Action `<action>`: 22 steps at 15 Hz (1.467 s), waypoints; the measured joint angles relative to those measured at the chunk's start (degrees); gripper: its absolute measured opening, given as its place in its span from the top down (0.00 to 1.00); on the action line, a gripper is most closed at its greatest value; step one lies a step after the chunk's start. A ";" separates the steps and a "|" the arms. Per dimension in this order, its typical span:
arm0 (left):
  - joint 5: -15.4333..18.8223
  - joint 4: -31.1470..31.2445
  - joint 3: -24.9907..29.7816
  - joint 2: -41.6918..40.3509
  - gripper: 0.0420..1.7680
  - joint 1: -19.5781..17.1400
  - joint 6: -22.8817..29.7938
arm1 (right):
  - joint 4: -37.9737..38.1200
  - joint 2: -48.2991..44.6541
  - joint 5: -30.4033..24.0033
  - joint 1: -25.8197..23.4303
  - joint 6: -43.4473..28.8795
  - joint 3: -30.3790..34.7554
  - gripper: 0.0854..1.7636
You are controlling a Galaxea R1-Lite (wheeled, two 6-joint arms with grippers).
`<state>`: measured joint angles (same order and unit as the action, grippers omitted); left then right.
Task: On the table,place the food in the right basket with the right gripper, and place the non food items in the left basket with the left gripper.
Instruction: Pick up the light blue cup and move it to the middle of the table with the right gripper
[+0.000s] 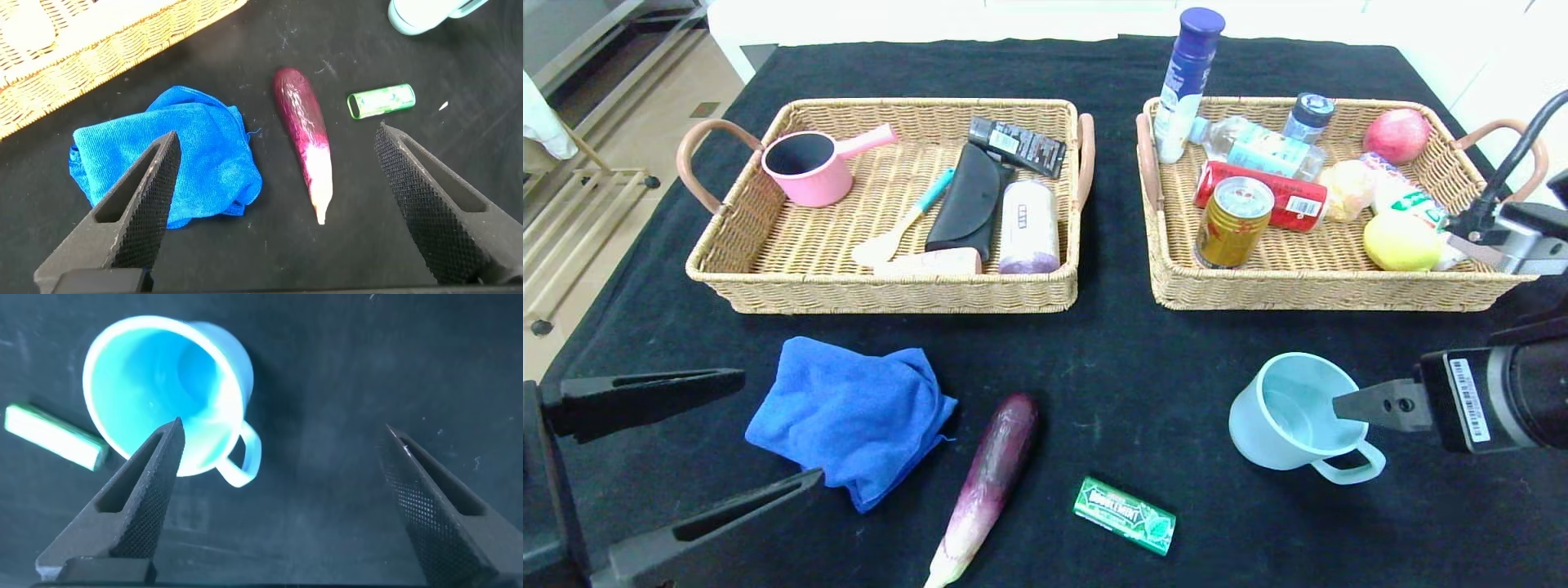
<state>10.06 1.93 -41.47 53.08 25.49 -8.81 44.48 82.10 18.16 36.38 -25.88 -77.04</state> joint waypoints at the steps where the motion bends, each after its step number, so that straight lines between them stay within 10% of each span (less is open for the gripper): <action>1: 0.00 0.00 0.00 0.00 0.03 0.00 -0.02 | -1.24 0.23 0.00 0.04 0.00 0.56 0.04; 19: 0.07 0.00 0.00 0.00 0.03 0.06 0.00 | -9.68 7.42 0.09 -2.93 0.39 3.64 0.03; 22: 0.05 0.00 0.00 0.01 0.03 0.06 0.06 | -10.78 8.14 0.02 -3.36 0.56 3.86 0.27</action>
<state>10.11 1.93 -41.47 53.09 25.55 -8.75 33.71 90.25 18.19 33.01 -25.32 -73.18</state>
